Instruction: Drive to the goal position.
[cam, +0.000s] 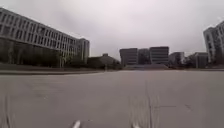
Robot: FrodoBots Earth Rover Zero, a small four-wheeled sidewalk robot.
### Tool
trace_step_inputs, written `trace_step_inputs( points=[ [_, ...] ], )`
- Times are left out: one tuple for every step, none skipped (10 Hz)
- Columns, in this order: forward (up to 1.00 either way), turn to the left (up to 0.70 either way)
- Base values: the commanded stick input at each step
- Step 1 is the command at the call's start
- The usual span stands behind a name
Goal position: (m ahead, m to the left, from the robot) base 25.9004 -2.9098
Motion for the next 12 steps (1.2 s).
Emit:
trace_step_inputs(
  points=[
    [0.70, 0.00],
    [0.70, 0.00],
    [0.70, 0.00],
    [0.70, 0.00],
    [0.70, 0.00],
    [0.70, 0.00],
    [0.70, 0.00],
    [0.70, 0.00],
    [0.70, 0.00],
    [0.70, 0.00],
    [0.70, 0.00],
    [0.70, 0.00]
  ],
)
